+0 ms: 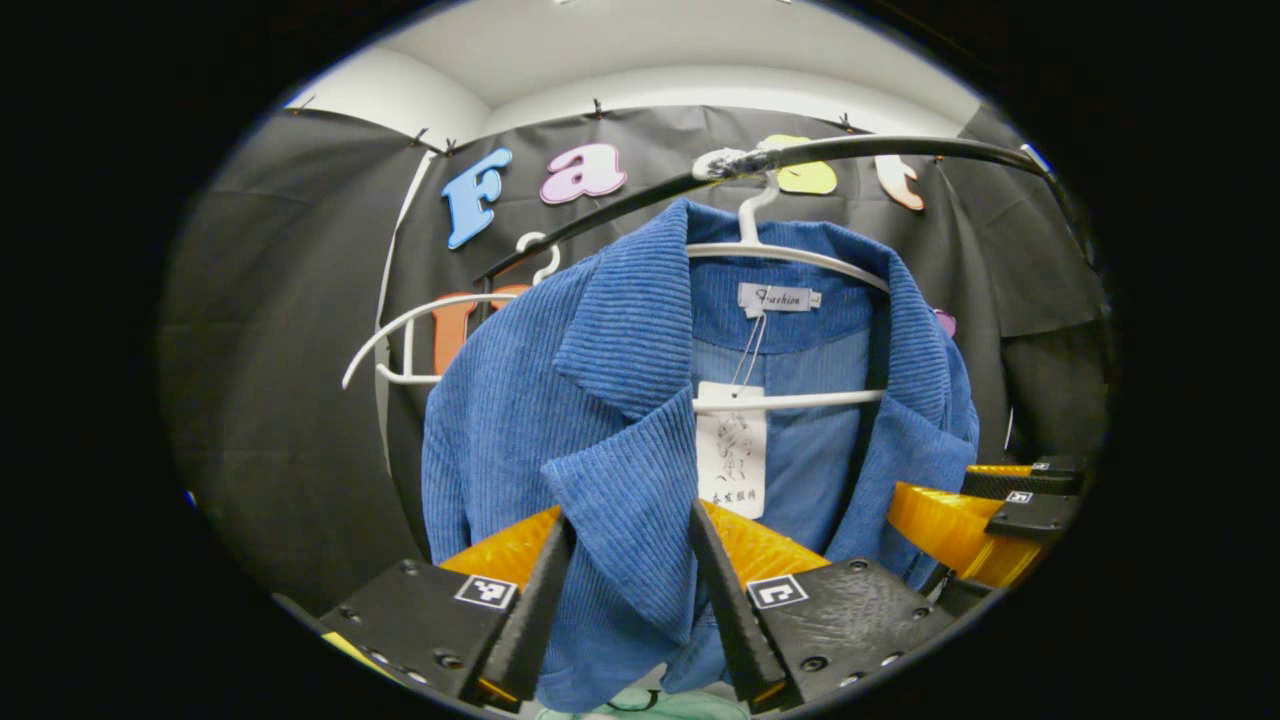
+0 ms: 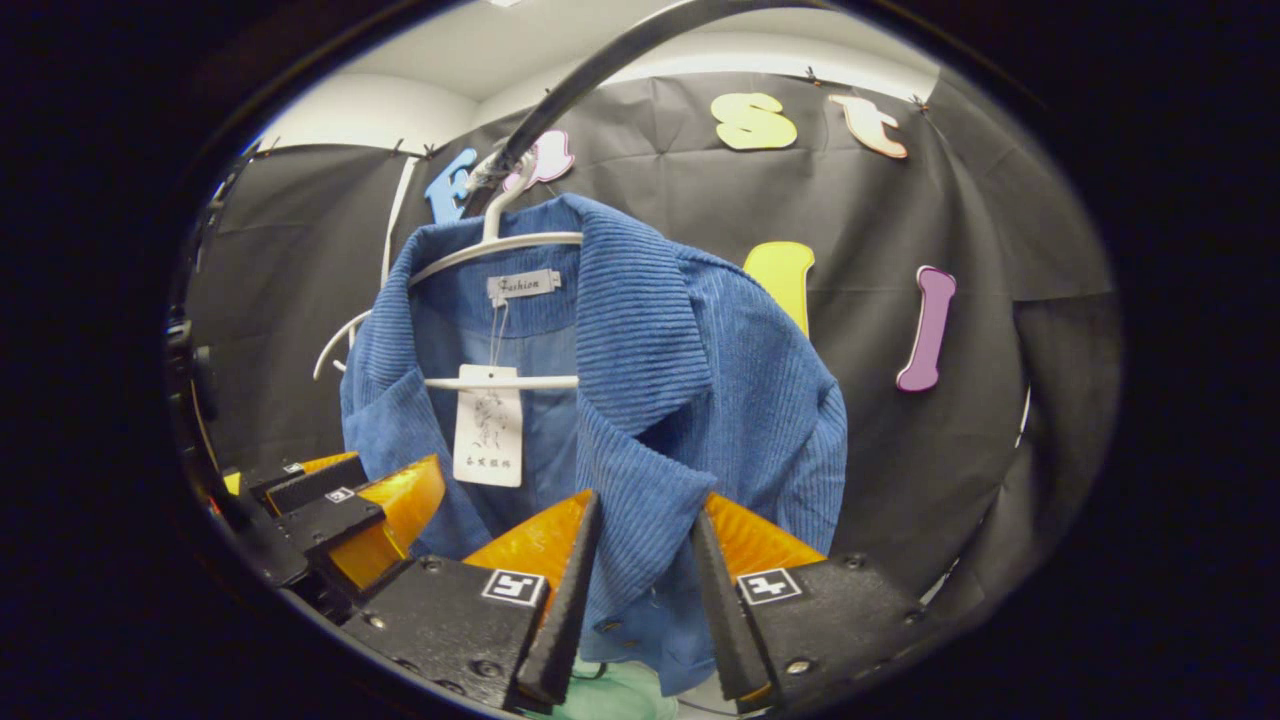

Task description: Grasp the clothes on the hanger with both hands and then place them into the laundry hamper below.

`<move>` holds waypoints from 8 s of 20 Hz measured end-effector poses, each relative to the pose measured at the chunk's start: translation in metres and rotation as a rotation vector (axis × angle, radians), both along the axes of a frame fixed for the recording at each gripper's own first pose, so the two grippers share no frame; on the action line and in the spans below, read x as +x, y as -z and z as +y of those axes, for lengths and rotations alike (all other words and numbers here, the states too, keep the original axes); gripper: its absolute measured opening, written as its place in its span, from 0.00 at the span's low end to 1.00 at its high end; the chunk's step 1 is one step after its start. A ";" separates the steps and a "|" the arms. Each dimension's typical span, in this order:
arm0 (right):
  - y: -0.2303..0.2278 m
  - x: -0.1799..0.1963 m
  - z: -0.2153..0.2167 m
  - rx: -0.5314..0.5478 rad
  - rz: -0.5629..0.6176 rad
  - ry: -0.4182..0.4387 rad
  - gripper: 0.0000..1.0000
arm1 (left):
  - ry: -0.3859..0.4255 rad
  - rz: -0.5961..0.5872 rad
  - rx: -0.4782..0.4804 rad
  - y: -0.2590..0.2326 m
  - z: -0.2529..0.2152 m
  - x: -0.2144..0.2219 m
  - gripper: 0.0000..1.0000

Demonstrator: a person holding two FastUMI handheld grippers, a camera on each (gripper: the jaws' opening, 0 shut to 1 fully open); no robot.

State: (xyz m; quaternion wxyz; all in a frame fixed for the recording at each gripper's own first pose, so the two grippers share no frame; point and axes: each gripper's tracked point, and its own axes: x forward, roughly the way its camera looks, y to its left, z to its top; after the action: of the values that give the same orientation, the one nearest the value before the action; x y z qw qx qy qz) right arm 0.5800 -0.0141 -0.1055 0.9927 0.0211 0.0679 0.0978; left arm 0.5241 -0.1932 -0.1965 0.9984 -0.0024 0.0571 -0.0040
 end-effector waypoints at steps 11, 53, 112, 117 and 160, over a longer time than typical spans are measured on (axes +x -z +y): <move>0.012 0.021 0.031 0.029 0.057 -0.079 0.11 | 0.033 0.109 -0.044 0.028 0.003 0.002 0.13; -0.092 0.081 -0.139 0.376 0.011 0.059 0.04 | -0.185 0.024 0.052 -0.064 0.159 0.032 0.00; 0.035 0.093 -0.107 0.137 0.209 0.078 0.03 | -0.191 0.221 -0.001 0.030 0.185 0.015 0.00; 0.069 0.081 -0.099 0.110 0.255 0.070 0.04 | -0.180 0.242 0.016 0.053 0.174 0.003 0.00; 0.068 0.036 -0.075 0.047 0.310 0.127 0.04 | 0.181 0.044 0.041 0.014 0.152 0.061 0.00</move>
State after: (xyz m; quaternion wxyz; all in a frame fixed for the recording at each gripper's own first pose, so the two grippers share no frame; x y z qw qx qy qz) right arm 0.6164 -0.0894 -0.1739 0.9737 0.0636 0.2163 0.0320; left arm 0.5849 -0.0408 -0.2100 0.9922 0.0231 0.0793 -0.0930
